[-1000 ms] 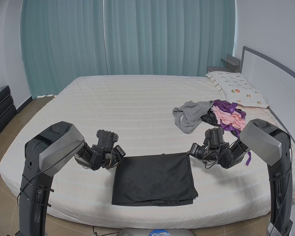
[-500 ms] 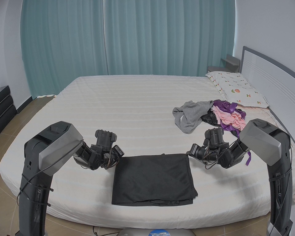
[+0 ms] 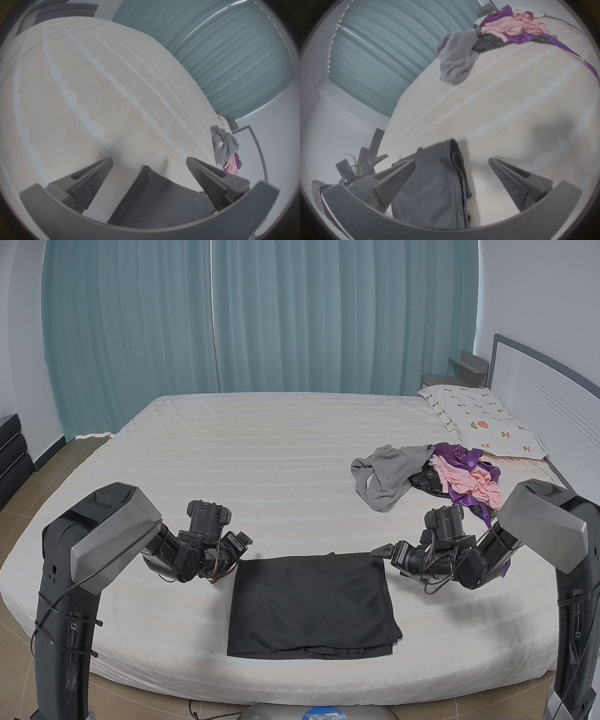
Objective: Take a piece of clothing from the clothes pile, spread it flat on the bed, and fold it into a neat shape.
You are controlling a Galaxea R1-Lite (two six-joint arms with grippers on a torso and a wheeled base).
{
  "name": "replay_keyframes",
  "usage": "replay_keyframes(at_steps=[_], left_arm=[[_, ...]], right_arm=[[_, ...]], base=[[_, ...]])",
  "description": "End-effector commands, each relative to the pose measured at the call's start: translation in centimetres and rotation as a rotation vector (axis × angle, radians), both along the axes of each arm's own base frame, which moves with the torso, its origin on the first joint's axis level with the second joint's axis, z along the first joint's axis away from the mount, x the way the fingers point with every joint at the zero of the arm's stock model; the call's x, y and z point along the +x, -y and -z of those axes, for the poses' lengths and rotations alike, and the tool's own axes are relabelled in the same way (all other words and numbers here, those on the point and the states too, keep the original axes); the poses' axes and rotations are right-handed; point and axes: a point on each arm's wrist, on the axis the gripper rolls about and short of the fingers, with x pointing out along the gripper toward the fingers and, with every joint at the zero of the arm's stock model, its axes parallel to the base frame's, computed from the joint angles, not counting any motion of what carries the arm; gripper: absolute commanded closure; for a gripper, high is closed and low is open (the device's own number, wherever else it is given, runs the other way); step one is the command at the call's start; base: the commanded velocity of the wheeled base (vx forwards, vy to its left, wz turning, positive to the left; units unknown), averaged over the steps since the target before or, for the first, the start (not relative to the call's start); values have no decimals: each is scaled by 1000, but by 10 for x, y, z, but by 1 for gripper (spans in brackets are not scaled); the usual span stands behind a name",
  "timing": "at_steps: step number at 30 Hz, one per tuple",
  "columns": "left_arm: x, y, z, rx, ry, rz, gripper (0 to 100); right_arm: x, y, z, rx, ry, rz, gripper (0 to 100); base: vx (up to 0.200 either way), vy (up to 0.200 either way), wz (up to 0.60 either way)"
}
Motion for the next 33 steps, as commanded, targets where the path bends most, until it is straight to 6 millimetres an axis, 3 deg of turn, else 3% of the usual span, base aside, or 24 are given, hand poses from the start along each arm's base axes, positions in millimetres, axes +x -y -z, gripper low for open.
replay_keyframes(at_steps=[1,6,12,27,28,33], left_arm=[[-14,-31,-33,-101,-3,-43,0],[-42,-45,-46,-197,-64,-35,0],[-65,-48,-36,-191,-139,-45,0],[-66,-47,-33,-186,-128,-47,0],[-66,-47,-33,-186,-128,-47,0],[-66,-47,-32,-185,-128,-48,0]], right_arm=[[-59,9,-29,45,-25,-93,0],[-107,2,-20,44,-69,-168,0],[-135,7,-3,26,-119,-182,0],[-134,1,14,13,-146,-196,0],[-133,1,15,11,-152,-192,100],[-135,1,15,8,-156,-193,100]], base=[[0,0,0],[0,0,0],[0,0,0],[0,0,0],[0,0,0],[0,0,0]])
